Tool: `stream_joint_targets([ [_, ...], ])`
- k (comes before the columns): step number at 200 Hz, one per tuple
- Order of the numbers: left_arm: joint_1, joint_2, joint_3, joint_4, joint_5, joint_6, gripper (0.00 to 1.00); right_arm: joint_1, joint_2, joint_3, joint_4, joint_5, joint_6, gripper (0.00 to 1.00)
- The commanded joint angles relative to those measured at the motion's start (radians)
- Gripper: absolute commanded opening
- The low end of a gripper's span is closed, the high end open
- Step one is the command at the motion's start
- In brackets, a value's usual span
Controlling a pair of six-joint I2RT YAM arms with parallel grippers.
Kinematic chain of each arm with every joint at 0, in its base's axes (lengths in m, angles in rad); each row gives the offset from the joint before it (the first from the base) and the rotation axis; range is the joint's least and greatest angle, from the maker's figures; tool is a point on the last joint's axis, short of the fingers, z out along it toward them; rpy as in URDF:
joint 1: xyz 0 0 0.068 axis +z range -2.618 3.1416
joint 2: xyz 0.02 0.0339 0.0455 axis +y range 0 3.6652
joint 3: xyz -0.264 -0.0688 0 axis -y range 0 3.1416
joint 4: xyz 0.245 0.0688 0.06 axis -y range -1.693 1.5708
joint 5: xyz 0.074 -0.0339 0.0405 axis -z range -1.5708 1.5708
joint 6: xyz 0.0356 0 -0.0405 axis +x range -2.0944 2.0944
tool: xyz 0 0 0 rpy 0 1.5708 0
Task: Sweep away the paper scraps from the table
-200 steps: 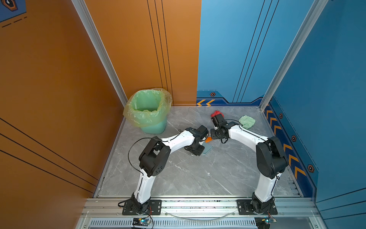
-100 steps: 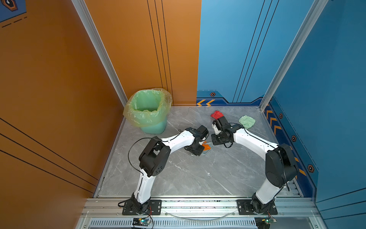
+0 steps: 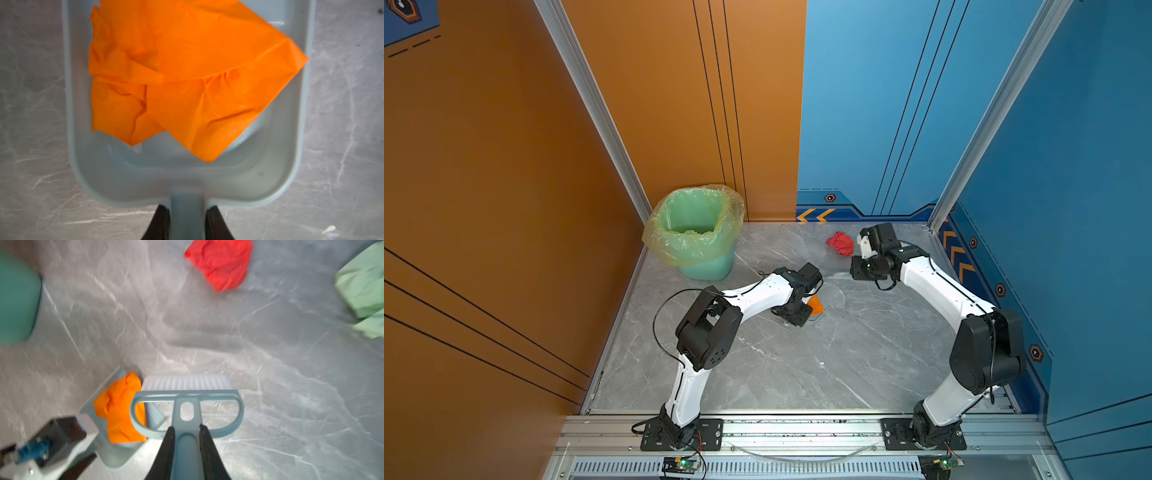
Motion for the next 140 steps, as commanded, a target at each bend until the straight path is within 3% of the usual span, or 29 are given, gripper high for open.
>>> stream_joint_targets([
  [1,-0.013,0.019,0.006,-0.03,-0.026,0.008,0.04,-0.056,0.077,0.128,0.101,0.106,0.088,0.0],
  [27,-0.019,0.019,-0.002,-0.031,-0.035,0.002,0.04,-0.079,0.168,0.171,0.28,0.187,0.145,0.0],
  [66,-0.029,0.027,0.003,-0.031,-0.036,-0.002,0.04,-0.068,0.354,0.3,0.362,0.288,0.152,0.0],
  [101,-0.032,0.025,-0.002,-0.031,-0.04,-0.006,0.03,-0.054,0.48,0.403,0.297,0.309,0.124,0.0],
  [140,-0.032,0.014,-0.011,-0.03,-0.053,-0.006,0.03,-0.035,0.484,0.386,0.2,0.305,0.088,0.0],
])
